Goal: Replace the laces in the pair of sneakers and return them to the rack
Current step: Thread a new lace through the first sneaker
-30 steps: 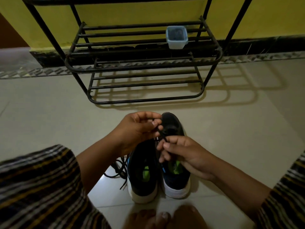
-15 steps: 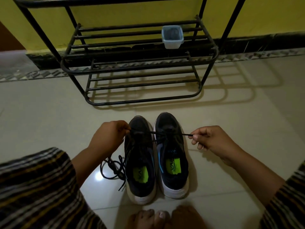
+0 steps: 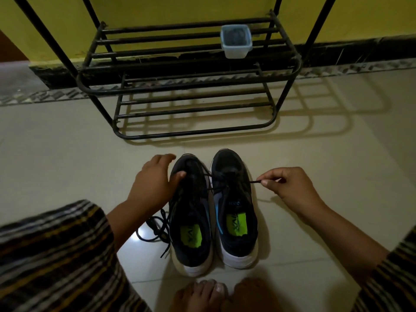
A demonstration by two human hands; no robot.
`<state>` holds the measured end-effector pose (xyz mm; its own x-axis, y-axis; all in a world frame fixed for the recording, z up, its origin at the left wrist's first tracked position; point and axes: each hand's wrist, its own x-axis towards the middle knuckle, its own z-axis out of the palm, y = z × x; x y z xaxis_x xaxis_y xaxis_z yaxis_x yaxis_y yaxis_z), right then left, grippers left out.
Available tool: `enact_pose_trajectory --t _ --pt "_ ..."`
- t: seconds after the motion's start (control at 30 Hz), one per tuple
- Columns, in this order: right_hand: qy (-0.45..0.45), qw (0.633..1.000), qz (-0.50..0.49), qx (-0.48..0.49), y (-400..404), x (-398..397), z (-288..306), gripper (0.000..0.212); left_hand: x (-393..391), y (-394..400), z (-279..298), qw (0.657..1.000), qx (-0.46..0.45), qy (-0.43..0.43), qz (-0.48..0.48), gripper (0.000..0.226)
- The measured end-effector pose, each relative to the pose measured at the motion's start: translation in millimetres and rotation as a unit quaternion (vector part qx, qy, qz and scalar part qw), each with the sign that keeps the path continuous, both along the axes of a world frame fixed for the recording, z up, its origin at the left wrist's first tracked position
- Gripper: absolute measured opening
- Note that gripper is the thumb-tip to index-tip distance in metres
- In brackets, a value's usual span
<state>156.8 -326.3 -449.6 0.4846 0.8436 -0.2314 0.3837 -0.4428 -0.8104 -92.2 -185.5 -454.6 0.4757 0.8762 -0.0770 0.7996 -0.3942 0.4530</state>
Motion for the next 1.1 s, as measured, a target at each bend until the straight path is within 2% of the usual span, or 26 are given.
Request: enact_pose_trajectory --t 0.07,0.17,0.27,0.37,0.53,0.57,0.67,0.73,0.87,1.0,1.1 --pt "-0.027 0.999 0.03 0.016 5.4 -9.9 2.4 0.01 16.0 -7.3 9.3 0.998 0.008 -0.05 -0.045 0.045" --pt "-0.029 0.997 0.065 0.033 14.7 -25.5 6.6 0.01 42.0 -22.7 16.8 0.984 -0.06 -0.096 -0.139 0.04" --pt "-0.011 0.996 0.074 0.048 19.8 -34.3 9.4 0.009 56.5 -38.1 13.7 0.972 -0.074 -0.109 -0.196 0.022" --pt "-0.007 0.998 0.062 0.033 19.8 -33.6 7.6 0.005 60.0 -39.9 6.8 0.972 -0.082 -0.114 -0.188 0.015" --pt "-0.065 0.989 0.079 -0.104 7.8 -31.9 -9.5 0.033 62.9 -34.2 -2.8 0.978 -0.12 -0.118 -0.125 0.011" --pt "-0.044 0.992 0.061 -0.1 6.3 -31.8 -13.3 0.032 65.2 -34.3 -3.2 0.976 -0.132 -0.127 -0.116 0.009" --pt "0.13 0.987 -0.033 -0.089 4.1 -27.7 -20.5 0.023 75.5 -34.3 -3.3 0.961 -0.2 -0.181 -0.064 0.01" --pt "0.214 0.97 -0.068 -0.095 3.3 -23.6 -21.9 0.019 82.8 -32.2 -3.2 0.963 -0.205 -0.163 -0.068 0.008" --pt "0.269 0.956 -0.074 -0.088 1.0 -19.2 -23.0 0.01 91.9 -31.5 -5.1 0.977 -0.175 -0.059 -0.106 0.007" --pt "0.27 0.957 -0.071 -0.083 -0.5 -17.6 -27.2 0.012 97.6 -33.3 -8.6 0.983 -0.149 -0.011 -0.11 0.008" --pt "0.208 0.975 -0.049 -0.067 -0.4 -19.7 -29.5 0.013 100.4 -34.0 -9.9 0.984 -0.144 -0.001 -0.106 0.009"
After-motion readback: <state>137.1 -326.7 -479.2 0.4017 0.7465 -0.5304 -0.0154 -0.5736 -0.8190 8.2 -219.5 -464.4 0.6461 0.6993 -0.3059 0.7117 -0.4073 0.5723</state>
